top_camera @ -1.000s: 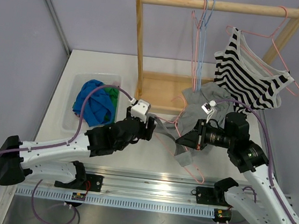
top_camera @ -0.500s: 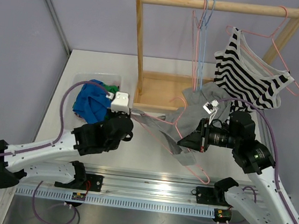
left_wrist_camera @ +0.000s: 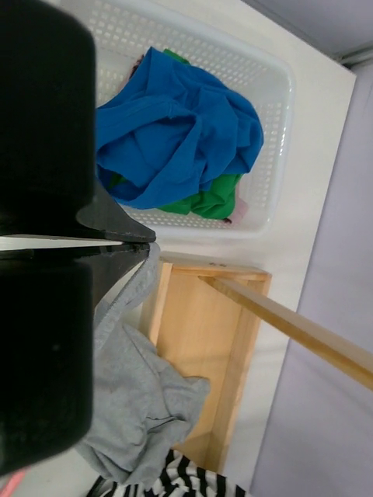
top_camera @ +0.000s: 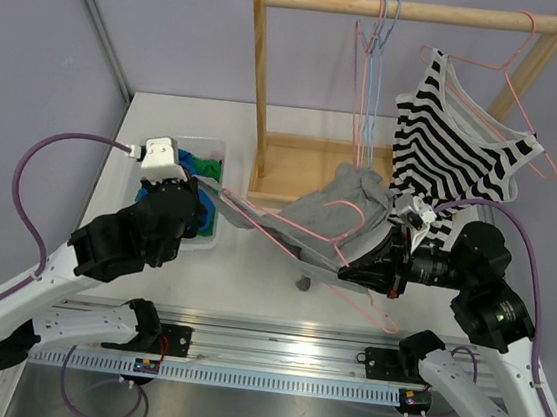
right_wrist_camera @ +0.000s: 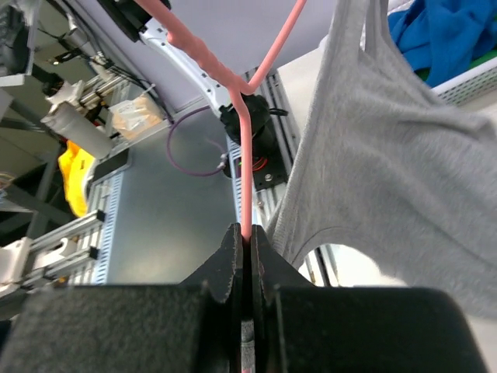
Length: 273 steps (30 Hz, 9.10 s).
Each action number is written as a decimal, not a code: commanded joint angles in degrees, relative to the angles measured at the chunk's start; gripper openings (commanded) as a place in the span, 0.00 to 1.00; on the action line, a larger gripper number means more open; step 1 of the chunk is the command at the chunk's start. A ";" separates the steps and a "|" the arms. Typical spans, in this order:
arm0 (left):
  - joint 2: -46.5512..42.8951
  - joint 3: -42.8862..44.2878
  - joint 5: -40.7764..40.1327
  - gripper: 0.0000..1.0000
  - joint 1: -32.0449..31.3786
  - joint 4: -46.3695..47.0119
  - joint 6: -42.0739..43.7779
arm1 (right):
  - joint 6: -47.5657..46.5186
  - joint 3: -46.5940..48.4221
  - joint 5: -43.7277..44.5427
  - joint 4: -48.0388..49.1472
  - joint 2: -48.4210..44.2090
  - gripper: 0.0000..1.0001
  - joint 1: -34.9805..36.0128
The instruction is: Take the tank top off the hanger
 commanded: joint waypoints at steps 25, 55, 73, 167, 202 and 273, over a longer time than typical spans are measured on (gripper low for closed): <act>-2.11 -35.36 49.24 0.00 -6.82 39.24 7.48 | 19.36 -21.31 36.04 66.79 -0.69 0.00 0.51; -5.62 -20.42 29.80 0.91 -8.32 8.20 6.33 | 2.30 51.21 60.74 -6.78 40.78 0.00 2.52; -3.78 -20.06 30.23 0.99 -8.49 8.03 5.63 | 1.25 79.18 70.94 -15.84 64.79 0.00 3.05; 21.80 46.48 2.62 0.00 20.92 -8.76 28.92 | -2.79 34.97 47.65 -14.34 2.21 0.99 2.97; 57.59 34.87 51.86 0.63 58.21 -12.28 10.90 | -5.60 43.83 88.26 -26.65 21.01 0.99 2.97; -1.31 -10.22 60.56 0.99 42.04 5.13 19.51 | -8.51 70.84 29.90 -23.22 43.72 0.00 -36.06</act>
